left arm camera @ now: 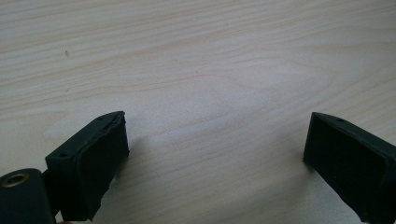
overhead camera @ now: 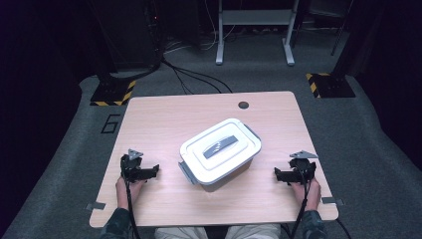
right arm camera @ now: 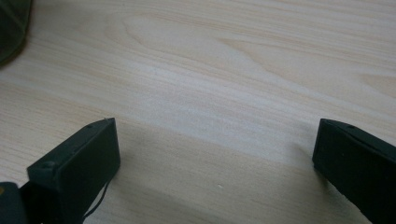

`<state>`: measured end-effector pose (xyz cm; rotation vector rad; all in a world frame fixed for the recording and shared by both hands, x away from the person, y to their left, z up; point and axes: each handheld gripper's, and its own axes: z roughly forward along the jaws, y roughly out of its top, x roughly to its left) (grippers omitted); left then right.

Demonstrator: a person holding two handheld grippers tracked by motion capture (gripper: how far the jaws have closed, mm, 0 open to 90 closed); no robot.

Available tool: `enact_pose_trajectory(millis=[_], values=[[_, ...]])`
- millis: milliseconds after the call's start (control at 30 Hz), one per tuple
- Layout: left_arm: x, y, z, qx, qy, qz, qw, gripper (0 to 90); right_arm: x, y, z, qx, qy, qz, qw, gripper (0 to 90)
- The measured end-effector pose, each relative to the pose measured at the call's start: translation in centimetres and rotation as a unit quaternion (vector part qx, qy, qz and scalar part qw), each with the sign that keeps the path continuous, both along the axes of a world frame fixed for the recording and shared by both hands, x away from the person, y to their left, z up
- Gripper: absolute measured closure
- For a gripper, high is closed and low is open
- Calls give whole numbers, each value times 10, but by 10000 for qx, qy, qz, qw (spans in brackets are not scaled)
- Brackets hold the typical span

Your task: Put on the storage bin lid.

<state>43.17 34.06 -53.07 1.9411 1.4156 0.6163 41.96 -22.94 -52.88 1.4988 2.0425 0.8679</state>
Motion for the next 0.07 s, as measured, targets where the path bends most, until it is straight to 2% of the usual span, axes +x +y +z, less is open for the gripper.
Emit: enact_pose_trajectory(millis=[67], values=[[0, -1, 0, -6, -7, 32, 10000, 60, 0, 0, 0, 0, -1, 0, 10000, 1]])
